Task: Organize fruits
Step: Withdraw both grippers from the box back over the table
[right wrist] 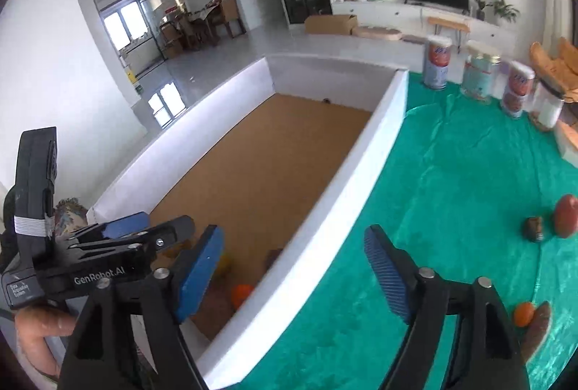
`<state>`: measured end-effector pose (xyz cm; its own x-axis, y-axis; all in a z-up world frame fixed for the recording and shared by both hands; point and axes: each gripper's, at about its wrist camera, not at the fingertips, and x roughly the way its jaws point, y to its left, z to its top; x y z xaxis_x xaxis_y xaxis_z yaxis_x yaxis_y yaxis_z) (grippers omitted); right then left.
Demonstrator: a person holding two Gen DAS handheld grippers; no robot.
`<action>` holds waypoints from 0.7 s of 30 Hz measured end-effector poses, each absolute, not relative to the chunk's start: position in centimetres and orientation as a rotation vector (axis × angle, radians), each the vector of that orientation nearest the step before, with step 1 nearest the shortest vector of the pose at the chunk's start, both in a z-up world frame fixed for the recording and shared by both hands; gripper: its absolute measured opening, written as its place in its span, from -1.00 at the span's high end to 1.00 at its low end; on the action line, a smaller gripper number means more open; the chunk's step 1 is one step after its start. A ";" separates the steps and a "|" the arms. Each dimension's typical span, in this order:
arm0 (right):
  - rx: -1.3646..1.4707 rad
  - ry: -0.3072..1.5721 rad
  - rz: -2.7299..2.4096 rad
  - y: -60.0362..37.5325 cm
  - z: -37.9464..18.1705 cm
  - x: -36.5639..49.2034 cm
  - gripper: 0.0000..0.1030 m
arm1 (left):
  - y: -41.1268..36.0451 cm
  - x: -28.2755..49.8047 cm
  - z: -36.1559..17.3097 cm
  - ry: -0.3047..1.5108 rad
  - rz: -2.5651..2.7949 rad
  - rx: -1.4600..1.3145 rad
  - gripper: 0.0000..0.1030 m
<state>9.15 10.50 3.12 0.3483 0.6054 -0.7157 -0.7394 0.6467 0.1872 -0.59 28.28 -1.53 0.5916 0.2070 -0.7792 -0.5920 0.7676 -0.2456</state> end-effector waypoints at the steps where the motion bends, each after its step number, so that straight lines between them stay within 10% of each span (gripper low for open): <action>1: -0.178 0.819 0.833 8.6 3.2 9.1 -0.75 | 27.2 -0.2 -1.2 0.810 0.467 -0.499 -0.81; 21: -0.115 0.838 0.175 -19.1 -2.9 12.6 -0.76 | 3.9 8.5 -2.7 0.906 0.074 -0.111 -0.83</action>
<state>12.64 -19.06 -2.90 0.6560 0.1092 -0.7468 -0.1994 0.9794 -0.0319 8.50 3.93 -2.70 0.6146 0.0175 -0.7886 -0.1115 0.9916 -0.0649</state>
